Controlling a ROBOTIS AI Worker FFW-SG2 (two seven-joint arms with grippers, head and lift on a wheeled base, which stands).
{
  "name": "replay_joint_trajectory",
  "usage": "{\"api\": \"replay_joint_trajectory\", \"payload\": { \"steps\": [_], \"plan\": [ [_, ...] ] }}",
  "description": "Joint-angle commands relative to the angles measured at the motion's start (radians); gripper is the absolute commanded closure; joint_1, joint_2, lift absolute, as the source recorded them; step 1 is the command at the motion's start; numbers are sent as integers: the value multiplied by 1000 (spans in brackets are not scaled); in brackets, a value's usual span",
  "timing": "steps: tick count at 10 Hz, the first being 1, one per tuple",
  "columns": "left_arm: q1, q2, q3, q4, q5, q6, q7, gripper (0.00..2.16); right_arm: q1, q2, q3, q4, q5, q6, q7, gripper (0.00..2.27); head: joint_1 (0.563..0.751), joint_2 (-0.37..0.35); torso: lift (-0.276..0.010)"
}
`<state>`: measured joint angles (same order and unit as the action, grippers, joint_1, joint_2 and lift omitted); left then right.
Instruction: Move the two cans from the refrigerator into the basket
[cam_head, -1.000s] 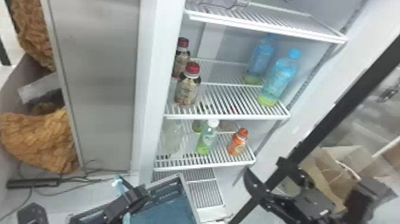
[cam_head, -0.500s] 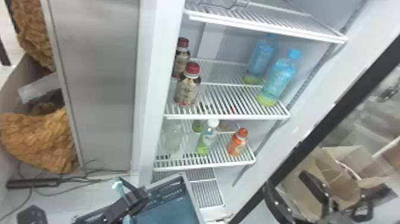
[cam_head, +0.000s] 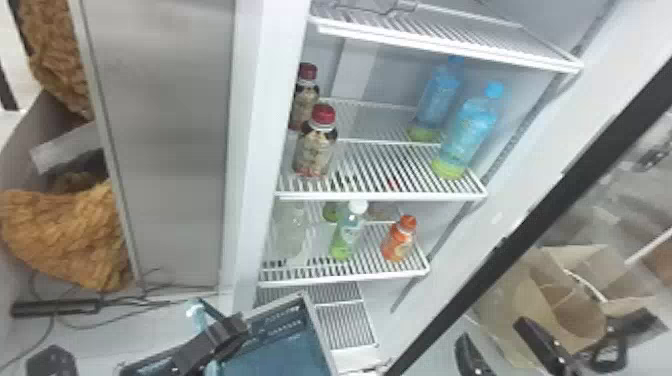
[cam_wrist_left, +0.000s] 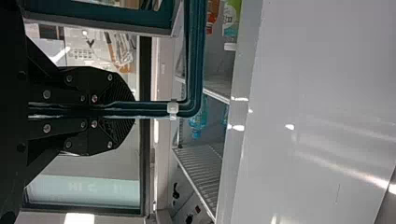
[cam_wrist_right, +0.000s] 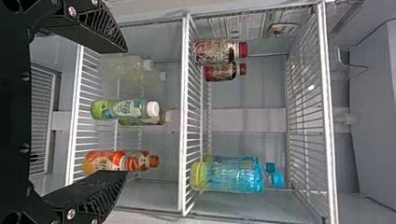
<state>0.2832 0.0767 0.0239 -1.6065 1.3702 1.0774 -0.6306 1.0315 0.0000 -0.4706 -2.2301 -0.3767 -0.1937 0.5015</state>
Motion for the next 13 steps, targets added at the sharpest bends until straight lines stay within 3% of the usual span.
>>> {"api": "replay_joint_trajectory", "payload": {
  "steps": [1,13],
  "plan": [
    [1,0,0,0,-2,0,0,1191,2,1,0,3,-6,0,0,128,695,-350,-31],
    [-23,3,-10,0,-28,12,0,1191,-23,0,-2,22,-26,0,17,127,695,-350,-31]
  ]
}}
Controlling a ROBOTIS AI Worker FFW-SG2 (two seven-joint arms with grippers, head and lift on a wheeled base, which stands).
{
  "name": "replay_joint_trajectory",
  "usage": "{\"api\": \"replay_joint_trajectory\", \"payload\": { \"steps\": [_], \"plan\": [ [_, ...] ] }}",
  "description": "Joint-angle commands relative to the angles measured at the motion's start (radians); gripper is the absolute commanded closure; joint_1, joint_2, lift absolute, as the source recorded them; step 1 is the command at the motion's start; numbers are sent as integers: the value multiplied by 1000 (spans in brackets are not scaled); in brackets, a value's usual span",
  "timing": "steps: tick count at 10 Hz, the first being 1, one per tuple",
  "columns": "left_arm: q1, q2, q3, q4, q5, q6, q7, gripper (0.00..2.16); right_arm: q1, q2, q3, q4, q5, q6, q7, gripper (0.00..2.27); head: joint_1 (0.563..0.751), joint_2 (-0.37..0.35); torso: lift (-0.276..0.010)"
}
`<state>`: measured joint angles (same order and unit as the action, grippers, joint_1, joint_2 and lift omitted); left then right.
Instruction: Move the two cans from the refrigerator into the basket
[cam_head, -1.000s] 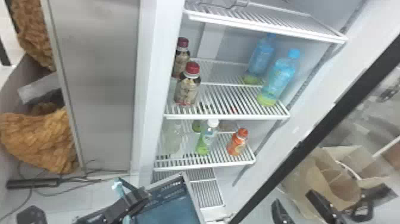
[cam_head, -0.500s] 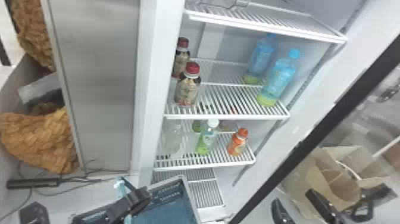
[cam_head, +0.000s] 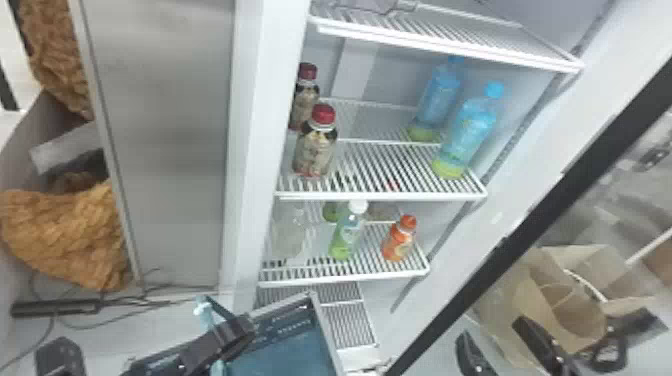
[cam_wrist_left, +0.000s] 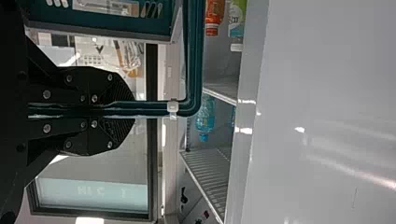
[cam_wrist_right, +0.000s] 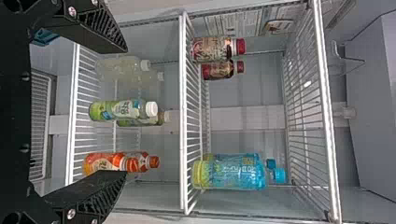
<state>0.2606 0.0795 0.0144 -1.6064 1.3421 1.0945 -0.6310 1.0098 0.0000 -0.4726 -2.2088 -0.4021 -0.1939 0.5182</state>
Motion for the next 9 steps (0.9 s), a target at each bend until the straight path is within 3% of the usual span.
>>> {"api": "replay_joint_trajectory", "payload": {
  "steps": [1,9],
  "plan": [
    [0,-1,0,0,0,-7,-1,1191,-1,0,0,1,3,0,0,127,695,-350,-31],
    [14,2,14,-2,2,-17,-7,1191,-26,1,2,16,15,0,2,127,695,-350,-31]
  ]
}}
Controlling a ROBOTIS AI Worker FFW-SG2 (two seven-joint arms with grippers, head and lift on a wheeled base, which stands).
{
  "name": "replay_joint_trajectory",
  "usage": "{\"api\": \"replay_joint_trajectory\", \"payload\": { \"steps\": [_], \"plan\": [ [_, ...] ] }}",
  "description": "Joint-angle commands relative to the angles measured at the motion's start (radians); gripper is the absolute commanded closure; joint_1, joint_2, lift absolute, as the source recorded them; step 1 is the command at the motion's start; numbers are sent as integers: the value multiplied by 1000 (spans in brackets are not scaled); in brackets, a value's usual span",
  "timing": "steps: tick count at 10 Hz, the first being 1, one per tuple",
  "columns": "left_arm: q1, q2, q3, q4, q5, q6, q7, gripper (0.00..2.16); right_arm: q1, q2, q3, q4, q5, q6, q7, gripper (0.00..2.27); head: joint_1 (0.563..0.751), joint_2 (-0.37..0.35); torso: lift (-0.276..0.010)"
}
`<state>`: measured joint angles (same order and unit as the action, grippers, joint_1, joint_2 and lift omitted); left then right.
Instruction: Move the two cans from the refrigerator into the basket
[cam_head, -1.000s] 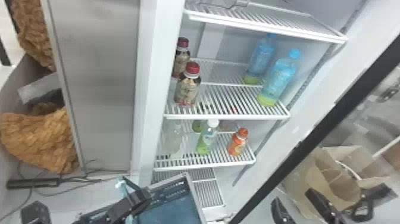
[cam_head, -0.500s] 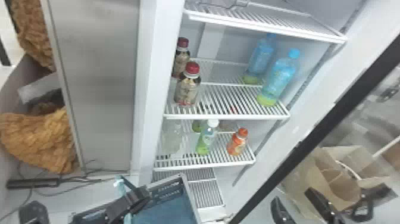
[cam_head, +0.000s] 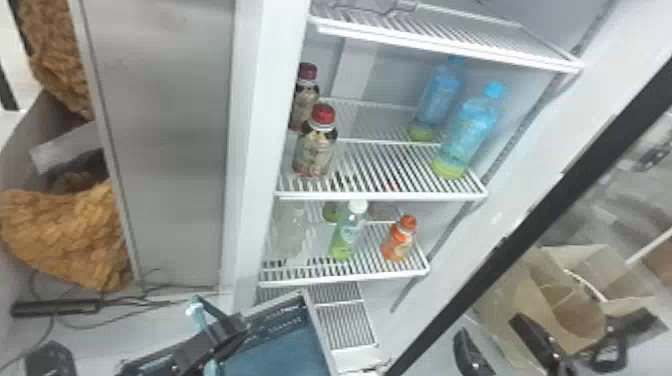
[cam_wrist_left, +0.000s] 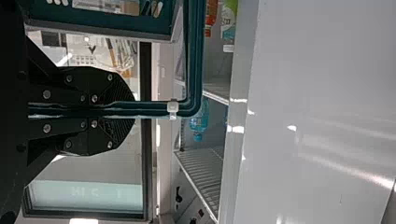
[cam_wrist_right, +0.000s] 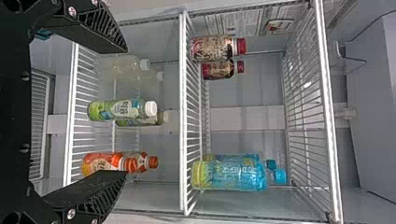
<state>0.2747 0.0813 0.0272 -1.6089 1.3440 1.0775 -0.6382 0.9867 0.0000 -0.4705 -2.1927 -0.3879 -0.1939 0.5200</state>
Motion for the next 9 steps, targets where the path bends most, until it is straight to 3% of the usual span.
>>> {"api": "replay_joint_trajectory", "payload": {
  "steps": [1,9],
  "plan": [
    [0,0,5,0,0,-3,0,1191,-7,1,2,5,3,0,0,127,695,-350,-31],
    [3,-5,13,-2,0,-3,0,1191,-17,1,2,17,7,2,3,127,695,-350,-31]
  ]
}}
